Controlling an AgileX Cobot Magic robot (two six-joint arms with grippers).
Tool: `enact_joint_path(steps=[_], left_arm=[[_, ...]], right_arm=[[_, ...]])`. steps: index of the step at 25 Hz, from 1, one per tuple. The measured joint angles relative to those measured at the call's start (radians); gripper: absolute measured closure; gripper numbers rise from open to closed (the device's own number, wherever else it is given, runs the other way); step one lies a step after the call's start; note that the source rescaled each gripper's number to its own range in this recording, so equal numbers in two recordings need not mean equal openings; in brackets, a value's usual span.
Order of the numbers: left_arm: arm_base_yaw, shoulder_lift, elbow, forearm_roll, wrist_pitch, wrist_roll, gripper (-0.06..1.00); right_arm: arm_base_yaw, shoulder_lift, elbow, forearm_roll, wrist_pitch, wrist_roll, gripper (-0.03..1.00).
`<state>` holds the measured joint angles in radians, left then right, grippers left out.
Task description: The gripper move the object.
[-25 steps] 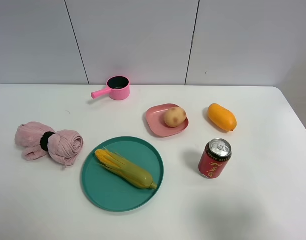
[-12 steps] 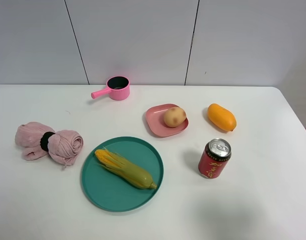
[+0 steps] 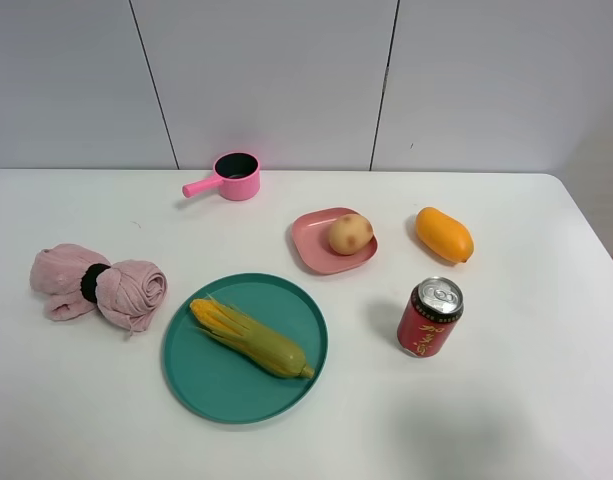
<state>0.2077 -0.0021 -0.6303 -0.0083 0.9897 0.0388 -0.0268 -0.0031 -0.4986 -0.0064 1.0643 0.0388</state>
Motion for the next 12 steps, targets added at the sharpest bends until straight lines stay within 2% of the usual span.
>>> enact_joint_path(steps=[5, 12], left_arm=[[0.000, -0.003, 0.084, -0.007, 0.010, -0.047, 0.03], [0.000, -0.004, 0.121, 0.019, 0.062, -0.055, 0.03]], right_arm=[[0.000, 0.000, 0.000, 0.000, 0.000, 0.000, -0.03], [0.000, 0.000, 0.000, 0.000, 0.000, 0.000, -0.03]])
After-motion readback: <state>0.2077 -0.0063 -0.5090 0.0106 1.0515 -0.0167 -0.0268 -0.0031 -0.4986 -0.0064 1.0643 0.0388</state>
